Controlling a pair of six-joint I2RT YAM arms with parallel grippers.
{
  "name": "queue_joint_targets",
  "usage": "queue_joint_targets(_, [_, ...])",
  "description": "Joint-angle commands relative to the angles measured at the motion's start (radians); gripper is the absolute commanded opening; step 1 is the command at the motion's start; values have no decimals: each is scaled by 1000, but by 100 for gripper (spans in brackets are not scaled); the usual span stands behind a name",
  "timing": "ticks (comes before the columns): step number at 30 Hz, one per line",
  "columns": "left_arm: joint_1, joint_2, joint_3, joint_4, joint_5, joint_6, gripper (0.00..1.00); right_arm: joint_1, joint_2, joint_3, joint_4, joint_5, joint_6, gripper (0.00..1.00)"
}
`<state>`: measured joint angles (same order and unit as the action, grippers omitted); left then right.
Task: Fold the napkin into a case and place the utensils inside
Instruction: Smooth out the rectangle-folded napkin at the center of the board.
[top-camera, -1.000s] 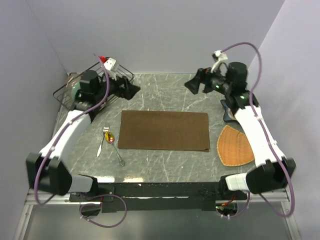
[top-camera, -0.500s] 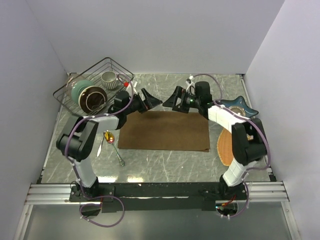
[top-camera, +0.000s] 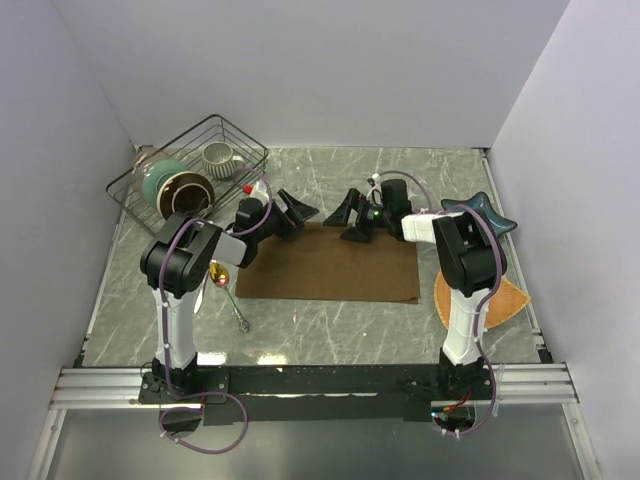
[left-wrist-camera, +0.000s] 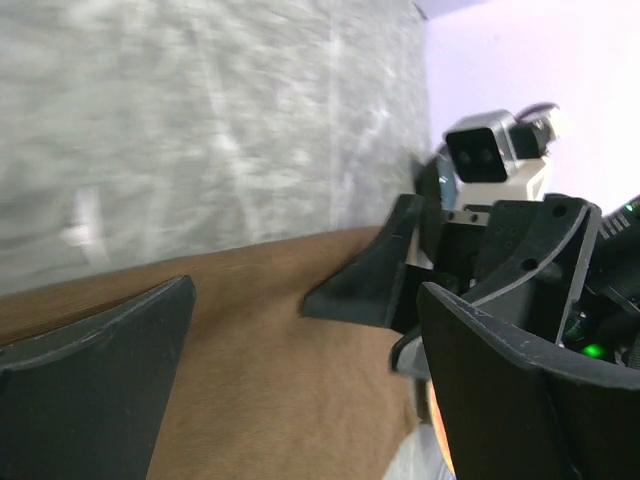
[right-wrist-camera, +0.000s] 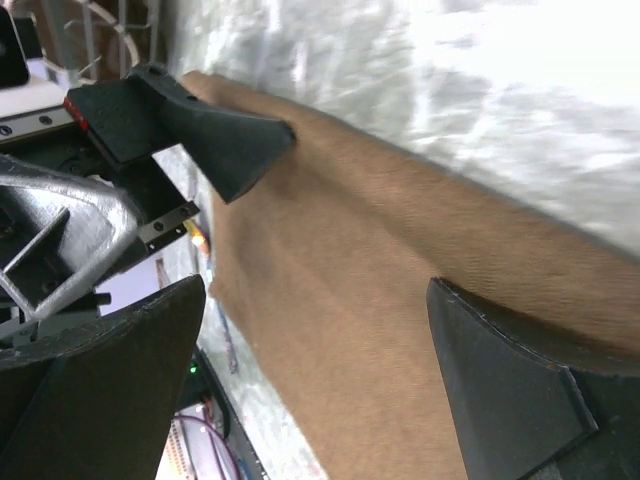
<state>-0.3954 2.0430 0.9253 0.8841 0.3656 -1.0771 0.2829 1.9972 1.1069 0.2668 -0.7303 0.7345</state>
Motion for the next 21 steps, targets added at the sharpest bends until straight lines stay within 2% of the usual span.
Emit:
queue_joint_targets(1, [43, 25, -31, 64, -60, 2, 99, -39, 28, 7, 16, -17, -61, 100])
queue_joint_targets(6, [98, 13, -83, 38, -100, 9, 99, -60, 46, 13, -46, -20, -116, 100])
queue_joint_targets(15, [156, -67, -163, 58, -82, 48, 99, -70, 61, 45, -141, -8, -208, 100])
queue_joint_targets(19, [176, -131, -175, 73, -5, 74, 99, -68, 37, 56, -155, -20, -218, 100])
queue_joint_targets(21, [176, -213, -166, 26, 19, 117, 99, -54, 15, 68, -181, -24, -222, 100])
